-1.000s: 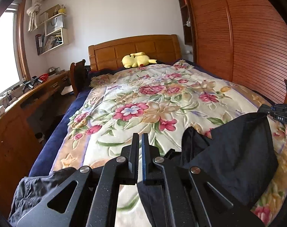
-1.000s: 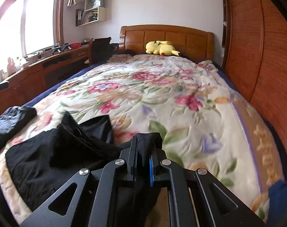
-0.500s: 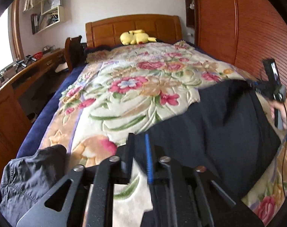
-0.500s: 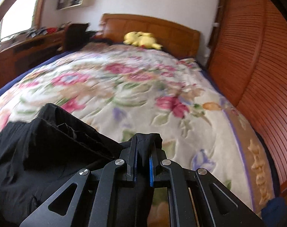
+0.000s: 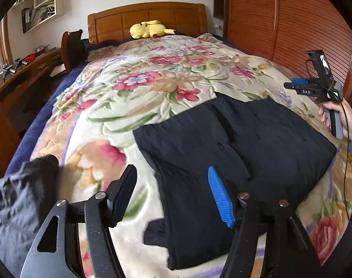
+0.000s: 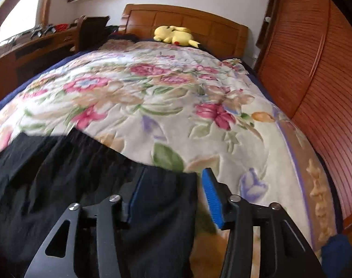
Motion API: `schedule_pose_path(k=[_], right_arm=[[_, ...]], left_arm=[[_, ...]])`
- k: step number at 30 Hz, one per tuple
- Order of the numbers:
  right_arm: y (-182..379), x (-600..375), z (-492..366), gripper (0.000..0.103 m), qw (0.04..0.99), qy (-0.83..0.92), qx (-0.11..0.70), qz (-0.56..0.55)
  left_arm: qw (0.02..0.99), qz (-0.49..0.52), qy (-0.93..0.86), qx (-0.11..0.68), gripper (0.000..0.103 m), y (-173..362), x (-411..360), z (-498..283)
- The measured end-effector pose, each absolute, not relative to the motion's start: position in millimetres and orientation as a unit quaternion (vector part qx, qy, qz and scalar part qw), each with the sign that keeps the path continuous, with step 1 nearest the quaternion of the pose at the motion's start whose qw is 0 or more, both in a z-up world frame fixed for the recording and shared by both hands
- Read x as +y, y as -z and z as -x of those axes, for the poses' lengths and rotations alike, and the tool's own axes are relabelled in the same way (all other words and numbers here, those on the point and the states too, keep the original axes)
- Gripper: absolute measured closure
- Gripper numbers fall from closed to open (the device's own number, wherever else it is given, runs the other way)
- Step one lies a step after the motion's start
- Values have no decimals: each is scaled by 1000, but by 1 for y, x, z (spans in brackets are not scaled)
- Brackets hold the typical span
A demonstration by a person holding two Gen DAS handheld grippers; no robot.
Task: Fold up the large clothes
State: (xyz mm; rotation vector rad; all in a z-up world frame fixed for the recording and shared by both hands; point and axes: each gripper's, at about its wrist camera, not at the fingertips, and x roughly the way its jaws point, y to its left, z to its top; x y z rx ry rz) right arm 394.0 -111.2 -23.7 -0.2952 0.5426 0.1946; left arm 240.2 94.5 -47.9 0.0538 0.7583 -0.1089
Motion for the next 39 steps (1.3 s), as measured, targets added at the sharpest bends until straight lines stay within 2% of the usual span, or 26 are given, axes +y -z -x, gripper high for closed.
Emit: schedule_pose_path(k=[9, 14, 20, 24, 39], right_arm=[[63, -167, -301, 45, 928, -160, 309, 130], [73, -196, -276, 39, 926, -174, 321, 100], [103, -204, -277, 28, 915, -160, 356, 105], [116, -205, -281, 24, 916, -163, 356, 90], [129, -205, -281, 23, 921, -165, 340, 88]], left_arm=[[921, -38, 64, 383, 36, 76, 76, -213], [917, -25, 57, 395, 36, 92, 81, -209], [917, -11, 40, 396, 35, 108, 91, -208], [917, -12, 27, 397, 30, 117, 91, -207], [919, -8, 10, 394, 30, 131, 90, -205]])
